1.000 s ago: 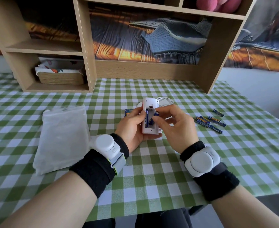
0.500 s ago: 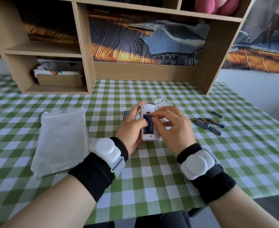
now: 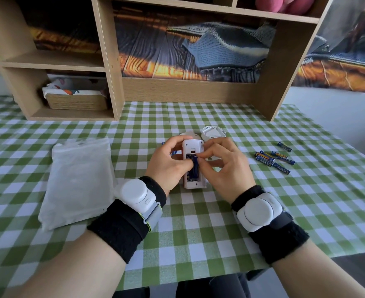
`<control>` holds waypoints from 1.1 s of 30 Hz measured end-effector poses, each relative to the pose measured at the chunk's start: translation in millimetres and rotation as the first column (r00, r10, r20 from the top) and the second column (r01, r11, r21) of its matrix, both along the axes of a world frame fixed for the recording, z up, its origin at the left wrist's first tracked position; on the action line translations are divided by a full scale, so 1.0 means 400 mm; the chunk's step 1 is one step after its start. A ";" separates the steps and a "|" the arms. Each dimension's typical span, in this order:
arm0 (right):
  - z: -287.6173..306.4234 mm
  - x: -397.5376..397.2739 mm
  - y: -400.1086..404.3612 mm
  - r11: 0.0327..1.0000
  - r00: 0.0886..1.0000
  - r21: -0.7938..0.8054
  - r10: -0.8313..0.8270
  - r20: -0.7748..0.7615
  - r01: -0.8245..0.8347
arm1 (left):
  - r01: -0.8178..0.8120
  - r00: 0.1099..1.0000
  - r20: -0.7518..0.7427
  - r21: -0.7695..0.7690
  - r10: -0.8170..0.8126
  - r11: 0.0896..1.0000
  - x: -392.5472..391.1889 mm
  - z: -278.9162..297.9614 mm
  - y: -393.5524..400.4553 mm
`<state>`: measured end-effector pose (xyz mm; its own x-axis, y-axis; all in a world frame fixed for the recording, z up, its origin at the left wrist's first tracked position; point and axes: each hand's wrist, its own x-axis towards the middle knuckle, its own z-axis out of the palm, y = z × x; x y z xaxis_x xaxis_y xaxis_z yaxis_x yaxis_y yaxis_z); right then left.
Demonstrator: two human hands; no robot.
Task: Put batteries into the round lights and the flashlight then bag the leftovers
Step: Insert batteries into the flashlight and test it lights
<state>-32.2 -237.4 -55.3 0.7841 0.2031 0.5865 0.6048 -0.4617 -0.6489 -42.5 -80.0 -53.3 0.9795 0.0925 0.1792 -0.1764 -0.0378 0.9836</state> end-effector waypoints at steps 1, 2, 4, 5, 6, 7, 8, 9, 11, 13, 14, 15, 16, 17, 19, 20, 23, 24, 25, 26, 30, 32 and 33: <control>0.000 -0.001 0.001 1.000 1.000 0.000 0.009 -0.009 -0.009 | -0.008 1.000 0.003 0.011 0.008 1.000 0.000 0.000 0.000; 0.001 -0.002 0.002 1.000 1.000 0.004 0.017 -0.024 -0.017 | -0.013 1.000 0.006 0.018 0.013 1.000 0.000 0.001 0.000; 0.007 -0.007 0.004 0.999 0.998 0.028 0.025 -0.063 -0.023 | -0.017 1.000 0.012 0.029 0.017 0.999 0.000 0.002 0.000; 0.011 -0.009 0.004 0.999 0.997 0.039 0.024 -0.078 -0.021 | -0.018 1.000 0.016 0.037 0.017 0.999 0.000 0.003 -0.001; 0.014 -0.011 0.004 0.999 0.996 0.044 0.021 -0.085 -0.018 | -0.018 1.000 0.025 0.047 0.017 0.999 -0.001 0.004 -0.003; 0.014 -0.011 0.005 0.999 0.996 0.044 0.019 -0.087 -0.015 | -0.022 0.999 0.034 0.058 0.020 0.998 -0.001 0.003 -0.002; 0.015 -0.011 0.004 0.999 0.996 0.041 0.017 -0.086 -0.014 | -0.024 0.999 0.045 0.067 0.021 0.997 -0.002 0.004 -0.003; 0.014 -0.010 0.004 0.999 0.996 0.039 0.017 -0.085 -0.013 | -0.030 0.998 0.051 0.076 0.026 0.997 -0.001 0.004 -0.003; 0.013 -0.007 0.005 0.999 0.996 0.033 0.017 -0.085 -0.014 | -0.035 0.998 0.055 0.086 0.030 0.996 -0.001 0.002 -0.003; 0.013 -0.007 0.005 0.999 0.995 0.032 0.025 -0.092 -0.022 | -0.039 0.998 0.059 0.099 0.034 0.994 0.000 0.001 -0.003; 0.013 -0.007 0.004 0.999 0.995 0.031 0.030 -0.095 -0.027 | -0.042 0.997 0.062 0.109 0.035 0.993 -0.001 0.001 -0.004; 0.013 -0.007 0.004 0.999 0.995 0.028 0.033 -0.098 -0.031 | -0.045 0.997 0.063 0.117 0.038 0.992 -0.001 0.002 -0.004; 0.013 -0.006 0.004 0.999 0.995 0.023 0.033 -0.098 -0.031 | -0.047 0.997 0.063 0.122 0.039 0.991 -0.002 0.002 -0.003; 0.012 -0.005 0.004 0.999 0.995 0.018 0.031 -0.099 -0.030 | -0.048 0.997 0.061 0.124 0.041 0.991 -0.001 0.001 -0.003; 0.011 -0.004 0.004 1.000 0.995 0.014 0.027 -0.097 -0.026 | -0.048 0.997 0.060 0.130 0.040 0.990 -0.001 -0.001 -0.003; 0.010 -0.003 0.005 1.000 0.995 0.014 0.027 -0.095 -0.026 | -0.048 0.997 0.062 0.133 0.040 0.990 -0.001 -0.001 -0.002; 0.008 0.000 0.003 1.000 0.994 0.008 0.026 -0.104 -0.026 | -0.049 0.997 0.071 0.141 0.039 0.989 -0.001 0.001 -0.004; 0.006 0.001 0.002 1.000 0.994 0.000 0.024 -0.110 -0.024 | -0.049 0.997 0.073 0.142 0.039 0.989 -0.001 0.000 -0.004; 0.004 0.002 0.001 1.000 0.993 -0.010 0.021 -0.114 -0.022 | -0.050 0.997 0.072 0.140 0.040 0.989 -0.001 -0.001 -0.004; 0.002 0.003 0.001 1.000 0.993 -0.018 0.018 -0.115 -0.020 | -0.050 0.997 0.070 0.137 0.041 0.989 0.001 -0.002 -0.005; -0.001 0.002 0.001 1.000 0.990 0.011 0.008 -0.141 -0.006 | -0.035 0.998 0.059 0.118 0.028 0.992 0.004 -0.004 -0.004; 0.000 0.000 0.000 0.999 0.983 0.052 0.008 -0.181 0.002 | -0.006 0.999 0.050 0.093 0.001 0.996 0.003 -0.004 -0.004; 0.000 0.000 0.000 0.998 0.980 0.066 0.009 -0.201 0.004 | 0.014 0.999 0.042 0.076 -0.017 0.997 0.002 -0.004 -0.005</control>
<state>-32.0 -237.2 -55.2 0.8867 0.1714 0.4294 0.4604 -0.4125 -0.7860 -41.7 -81.9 -54.7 0.9721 0.0617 0.2263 -0.2188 -0.1092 0.9697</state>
